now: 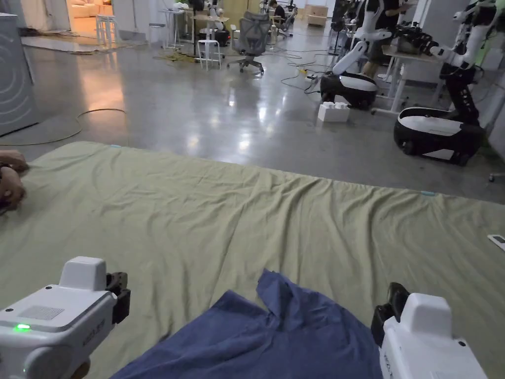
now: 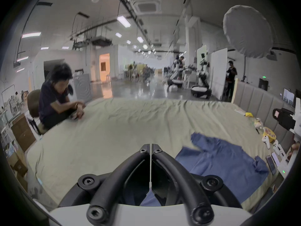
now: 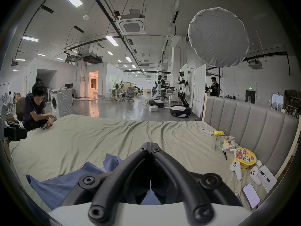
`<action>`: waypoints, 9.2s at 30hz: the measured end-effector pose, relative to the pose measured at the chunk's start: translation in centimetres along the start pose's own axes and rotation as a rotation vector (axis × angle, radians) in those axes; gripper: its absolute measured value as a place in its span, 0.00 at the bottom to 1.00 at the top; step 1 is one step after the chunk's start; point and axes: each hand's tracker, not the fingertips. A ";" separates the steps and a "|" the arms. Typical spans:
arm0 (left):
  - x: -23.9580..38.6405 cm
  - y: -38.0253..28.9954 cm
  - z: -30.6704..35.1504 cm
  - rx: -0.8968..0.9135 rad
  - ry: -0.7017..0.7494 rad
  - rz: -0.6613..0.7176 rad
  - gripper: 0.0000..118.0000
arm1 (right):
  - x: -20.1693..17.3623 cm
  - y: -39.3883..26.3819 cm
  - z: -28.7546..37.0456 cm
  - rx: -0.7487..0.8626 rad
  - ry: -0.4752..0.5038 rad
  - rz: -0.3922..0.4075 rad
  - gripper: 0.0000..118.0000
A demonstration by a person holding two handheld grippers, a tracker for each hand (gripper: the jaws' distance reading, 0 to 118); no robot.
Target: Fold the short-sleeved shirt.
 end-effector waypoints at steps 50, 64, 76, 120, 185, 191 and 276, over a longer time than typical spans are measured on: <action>-8.0 -10.7 -1.7 -0.366 -0.034 0.239 0.05 | -1.5 -5.1 -11.3 -0.369 0.163 0.005 0.01; -7.3 -10.0 -1.8 -0.365 -0.014 0.254 0.05 | -4.8 -8.6 -30.6 -0.776 0.337 0.219 0.73; -7.6 -10.7 -2.4 -0.393 0.018 0.258 0.05 | -6.0 -11.9 -31.9 -0.790 0.390 0.230 0.03; 3.7 31.0 -6.0 0.181 -0.129 -0.025 0.05 | 14.6 25.1 -15.7 0.032 -0.080 0.022 0.02; 0.2 6.0 5.9 0.161 -0.111 -0.061 0.05 | 13.5 4.8 4.8 -0.144 -0.057 0.101 0.02; -0.8 -2.7 7.2 -0.008 -0.086 0.009 0.05 | 12.9 -2.9 8.0 -0.333 -0.030 0.055 0.02; -4.1 -12.9 3.2 -0.534 -0.074 0.063 0.49 | 4.3 -6.0 2.0 -0.117 -0.044 0.031 0.01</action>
